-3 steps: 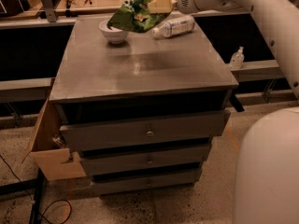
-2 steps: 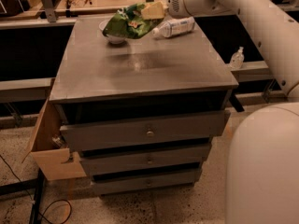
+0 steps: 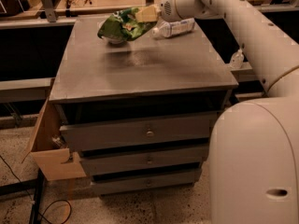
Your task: Move green rice chip bag near white bowl
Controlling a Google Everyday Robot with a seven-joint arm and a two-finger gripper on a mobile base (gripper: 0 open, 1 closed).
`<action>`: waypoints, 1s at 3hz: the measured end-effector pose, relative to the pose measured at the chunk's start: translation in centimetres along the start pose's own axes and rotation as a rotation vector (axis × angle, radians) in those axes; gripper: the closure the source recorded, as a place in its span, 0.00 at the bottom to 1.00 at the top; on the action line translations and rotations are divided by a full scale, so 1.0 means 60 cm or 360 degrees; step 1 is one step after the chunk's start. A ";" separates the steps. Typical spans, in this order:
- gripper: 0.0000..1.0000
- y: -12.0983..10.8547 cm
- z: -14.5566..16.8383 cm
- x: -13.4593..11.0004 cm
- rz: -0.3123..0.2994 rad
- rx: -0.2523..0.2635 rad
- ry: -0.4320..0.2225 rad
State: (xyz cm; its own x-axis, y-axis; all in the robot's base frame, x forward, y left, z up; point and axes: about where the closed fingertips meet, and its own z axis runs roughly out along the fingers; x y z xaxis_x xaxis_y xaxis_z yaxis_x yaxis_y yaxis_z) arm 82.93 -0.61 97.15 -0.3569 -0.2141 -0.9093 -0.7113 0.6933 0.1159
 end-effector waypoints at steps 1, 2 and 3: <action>0.36 -0.005 0.013 -0.004 0.0033 -0.0009 -0.0016; 0.12 -0.013 0.012 0.005 0.0072 0.0001 -0.0019; 0.00 -0.030 -0.023 0.022 0.0068 0.0021 -0.0049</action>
Offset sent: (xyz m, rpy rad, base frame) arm 0.0087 -0.0138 -0.0100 0.0500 0.0347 -0.0461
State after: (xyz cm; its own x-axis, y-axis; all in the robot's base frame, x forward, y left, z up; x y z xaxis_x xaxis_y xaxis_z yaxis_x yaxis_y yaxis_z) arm 82.90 -3.09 96.30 -0.3676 -0.1629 -0.9156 -0.6877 0.7104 0.1497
